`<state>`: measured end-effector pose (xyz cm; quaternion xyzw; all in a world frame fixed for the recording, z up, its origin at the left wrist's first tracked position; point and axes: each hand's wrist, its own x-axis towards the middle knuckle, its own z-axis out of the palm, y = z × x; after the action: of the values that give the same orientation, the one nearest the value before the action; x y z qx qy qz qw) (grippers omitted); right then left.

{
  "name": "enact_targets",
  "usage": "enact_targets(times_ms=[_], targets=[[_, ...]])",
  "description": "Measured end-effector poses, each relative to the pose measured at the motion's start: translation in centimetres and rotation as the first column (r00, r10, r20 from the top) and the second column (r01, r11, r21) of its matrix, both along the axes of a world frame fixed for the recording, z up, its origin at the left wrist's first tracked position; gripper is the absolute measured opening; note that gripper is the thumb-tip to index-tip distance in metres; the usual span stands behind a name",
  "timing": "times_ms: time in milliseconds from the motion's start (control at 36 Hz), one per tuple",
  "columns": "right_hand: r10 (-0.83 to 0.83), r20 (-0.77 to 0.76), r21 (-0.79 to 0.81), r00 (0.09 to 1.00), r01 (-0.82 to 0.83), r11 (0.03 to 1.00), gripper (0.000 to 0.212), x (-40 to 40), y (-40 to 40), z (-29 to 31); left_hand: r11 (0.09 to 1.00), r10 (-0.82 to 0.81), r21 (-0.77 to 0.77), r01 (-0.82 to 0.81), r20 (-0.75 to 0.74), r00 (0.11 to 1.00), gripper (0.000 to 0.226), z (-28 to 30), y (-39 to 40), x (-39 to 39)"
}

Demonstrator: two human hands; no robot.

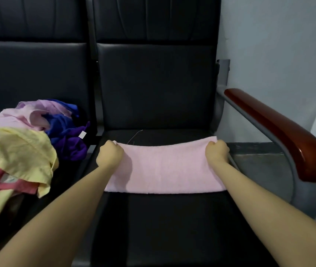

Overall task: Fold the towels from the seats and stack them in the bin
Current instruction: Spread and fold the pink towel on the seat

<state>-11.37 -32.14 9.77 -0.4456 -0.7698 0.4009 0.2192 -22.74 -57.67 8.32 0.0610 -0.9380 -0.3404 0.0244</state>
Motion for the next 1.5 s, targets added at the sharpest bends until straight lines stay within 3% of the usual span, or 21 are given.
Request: enact_targets(times_ms=[83, 167, 250, 306, 417, 500, 583, 639, 722, 944, 1028, 1167, 1222, 1278, 1333, 1500], targets=[[-0.019, -0.052, 0.017, 0.998, 0.02, 1.0, 0.032, -0.9, 0.2, -0.1, 0.999, 0.015, 0.032, -0.013, -0.063, 0.998, 0.036, 0.5, 0.4, -0.8], [-0.005, -0.028, 0.002, 1.0, 0.005, 1.0, 0.032, -1.7, 0.7, -0.2, 0.999, 0.006, 0.05, -0.005, -0.024, 1.0, 0.037, 1.0, 1.0, -1.9], [0.026, 0.052, 0.015, 0.998, -0.027, 1.0, 0.038, -2.5, 0.6, -0.6, 0.994, -0.009, -0.105, 0.019, 0.095, 0.995, 0.049, 1.0, 1.5, -2.5], [0.048, 0.133, 0.132, 0.99, -0.066, 0.989, 0.045, -2.5, 0.2, -1.2, 0.977, -0.016, -0.211, 0.043, 0.129, 0.992, 0.057, 0.6, 1.6, -2.3], [0.215, 0.135, 0.349, 0.967, -0.249, 0.903, 0.042, -1.4, -1.6, -2.6, 0.927, -0.009, -0.372, 0.043, 0.091, 0.996, 0.046, -0.9, 1.1, -0.9], [0.44, 0.184, 0.388, 0.879, -0.476, 0.789, 0.036, -0.8, -2.9, -3.3, 0.88, 0.031, -0.474, 0.024, 0.108, 0.994, 0.048, -1.8, 0.8, 0.6], [0.62, 0.354, 0.38, 0.7, -0.713, 0.589, 0.039, -0.2, -4.0, -4.0, 0.844, -0.003, -0.536, 0.025, 0.04, 0.999, 0.046, -2.6, 0.3, 1.8], [0.635, 0.492, 0.356, 0.596, -0.803, 0.478, 0.044, 0.2, -4.2, -4.3, 0.842, 0.013, -0.54, 0.001, 0.022, 1.0, 0.042, -2.8, -0.1, 2.4], [0.61, 0.583, 0.31, 0.537, -0.841, 0.444, 0.05, 1.1, -4.5, -4.3, 0.86, 0.037, -0.511, -0.01, 0.042, 0.998, 0.039, -2.7, -0.7, 3.1], [0.584, 0.643, 0.262, 0.496, -0.859, 0.441, 0.055, 3.1, -6.0, -4.0, 0.869, -0.174, -0.482, 0.111, -0.087, 0.981, 0.019, -1.5, -1.4, 4.3], [0.582, 0.646, 0.254, 0.494, -0.858, 0.447, 0.055, 3.6, -7.1, -3.8, 0.86, -0.265, -0.488, 0.15, -0.176, 0.948, 0.023, 0.1, -1.1, 5.0], [0.595, 0.619, 0.246, 0.513, -0.846, 0.473, 0.054, 3.2, -9.6, -4.0, 0.765, -0.403, -0.628, 0.142, -0.295, 0.867, 0.029, 2.7, -0.3, 6.9], [0.655, 0.485, 0.243, 0.58, -0.808, 0.537, 0.048, 3.1, -10.3, -3.9, 0.764, -0.418, -0.636, 0.111, -0.356, 0.835, 0.036, 3.8, -0.1, 7.9], [0.706, 0.203, 0.13, 0.678, -0.733, 0.667, 0.042, 3.3, -10.7, -3.4, 0.766, -0.458, -0.593, 0.248, -0.233, 0.858, 0.021, 4.3, 0.7, 8.8], [0.665, -0.037, 0.018, 0.746, -0.665, 0.747, 0.046, 3.7, -10.5, -2.9, 0.814, -0.449, -0.504, 0.288, -0.231, 0.863, 0.013, 4.2, 1.9, 9.2], [0.5, -0.131, -0.034, 0.856, -0.508, 0.861, 0.037, 6.4, -7.1, -0.8, 0.86, -0.454, -0.375, 0.345, -0.258, 0.853, 0.026, 4.4, 6.4, 12.1]])
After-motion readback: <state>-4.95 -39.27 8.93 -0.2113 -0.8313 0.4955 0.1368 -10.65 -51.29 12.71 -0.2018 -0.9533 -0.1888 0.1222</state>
